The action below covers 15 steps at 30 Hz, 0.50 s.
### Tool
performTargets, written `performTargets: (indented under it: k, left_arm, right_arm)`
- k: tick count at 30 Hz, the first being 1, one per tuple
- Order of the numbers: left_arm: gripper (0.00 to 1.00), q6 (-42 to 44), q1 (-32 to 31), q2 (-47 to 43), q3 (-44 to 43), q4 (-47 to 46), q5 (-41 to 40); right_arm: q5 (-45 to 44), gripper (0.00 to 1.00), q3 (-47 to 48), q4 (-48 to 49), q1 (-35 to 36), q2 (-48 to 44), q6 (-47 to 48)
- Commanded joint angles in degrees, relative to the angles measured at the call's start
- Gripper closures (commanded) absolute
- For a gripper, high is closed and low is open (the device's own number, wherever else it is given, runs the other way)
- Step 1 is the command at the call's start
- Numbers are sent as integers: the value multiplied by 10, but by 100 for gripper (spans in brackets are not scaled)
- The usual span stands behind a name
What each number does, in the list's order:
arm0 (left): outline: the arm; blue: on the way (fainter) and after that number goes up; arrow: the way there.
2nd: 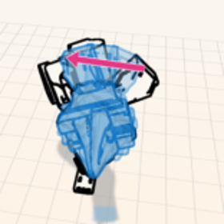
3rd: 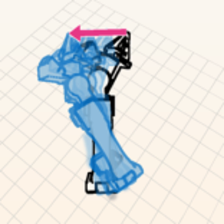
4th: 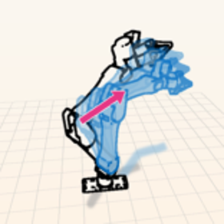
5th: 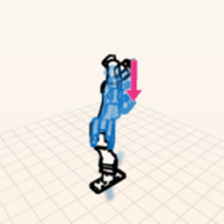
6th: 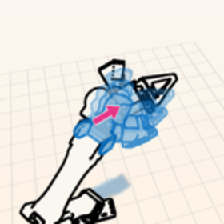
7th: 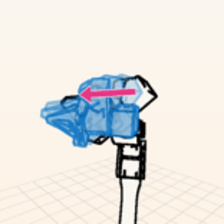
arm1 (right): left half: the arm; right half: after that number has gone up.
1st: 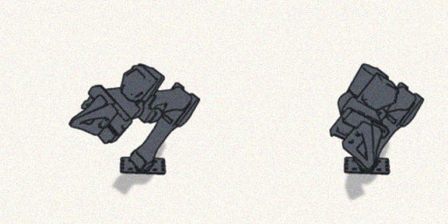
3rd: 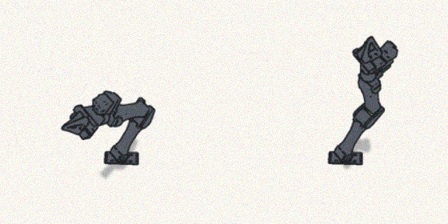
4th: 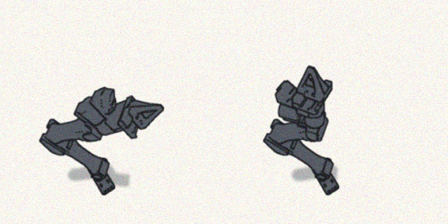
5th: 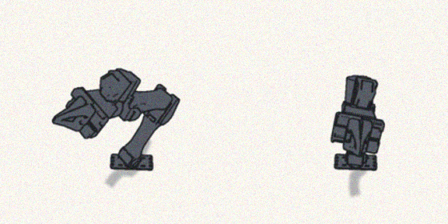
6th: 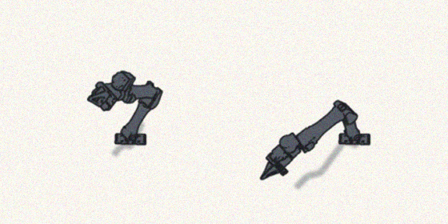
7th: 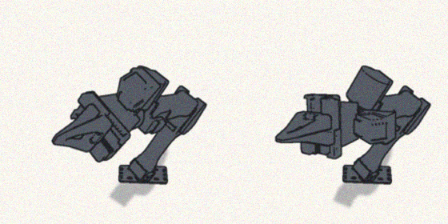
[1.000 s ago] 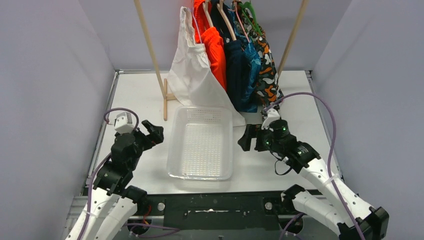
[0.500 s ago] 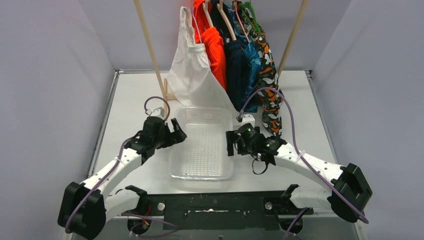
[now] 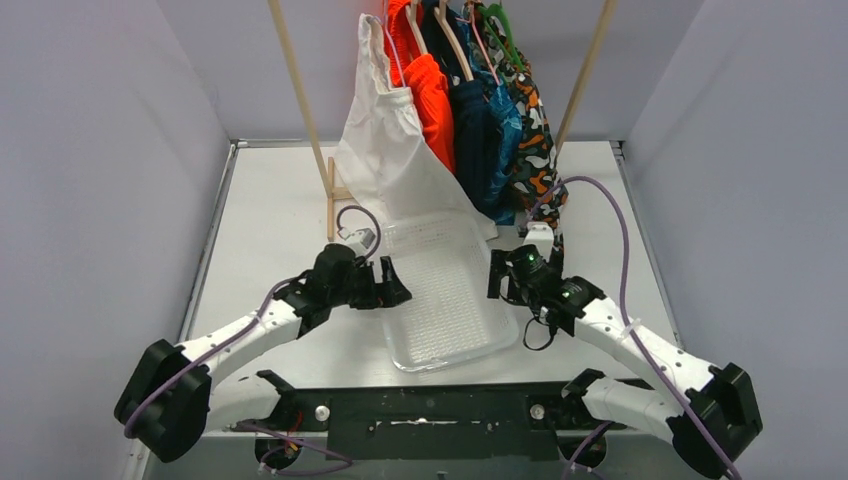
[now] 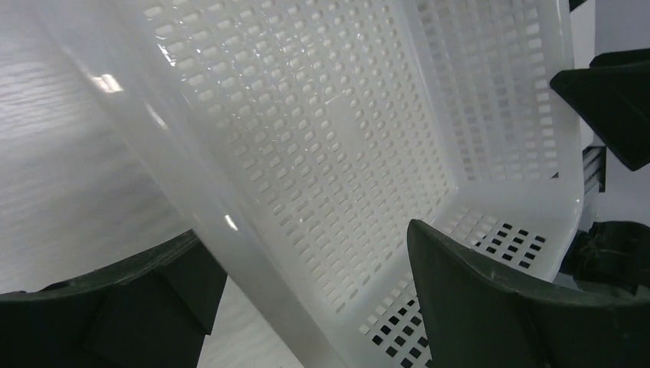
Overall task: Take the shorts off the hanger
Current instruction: Move the basket to the center of the board.
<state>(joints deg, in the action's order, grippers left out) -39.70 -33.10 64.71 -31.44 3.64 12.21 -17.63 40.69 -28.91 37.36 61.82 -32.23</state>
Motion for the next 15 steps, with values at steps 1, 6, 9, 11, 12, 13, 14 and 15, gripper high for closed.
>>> performTargets:
  k: [1, 6, 9, 11, 12, 13, 14, 15]
  left_arm:
    - [17, -8, -60, 47, -32, -82, -6]
    - [17, -14, -154, 162, -104, -161, -34]
    - [16, -18, -195, 238, -162, -187, -47]
    - [16, -32, -210, 270, -186, -212, -51]
    - [15, -38, -214, 279, -190, -237, -46]
    - [15, -44, -215, 284, -193, -251, -41]
    - [15, -49, -215, 285, -198, -254, -41]
    - [15, -48, -215, 278, -201, -247, -48]
  right_arm:
    - [-69, 2, -17, -62, -16, -70, -4]
    - [-181, 2, -6, -159, -29, -168, -4]
    - [-221, 2, 22, -196, -32, -222, -172]
    - [-225, 2, 42, -206, -33, -247, -195]
    - [-215, 3, 49, -202, -34, -256, -175]
    - [-198, 2, 54, -196, -34, -263, -159]
    - [-180, 2, 60, -189, -34, -268, -146]
    - [-157, 2, 62, -178, -34, -271, -137]
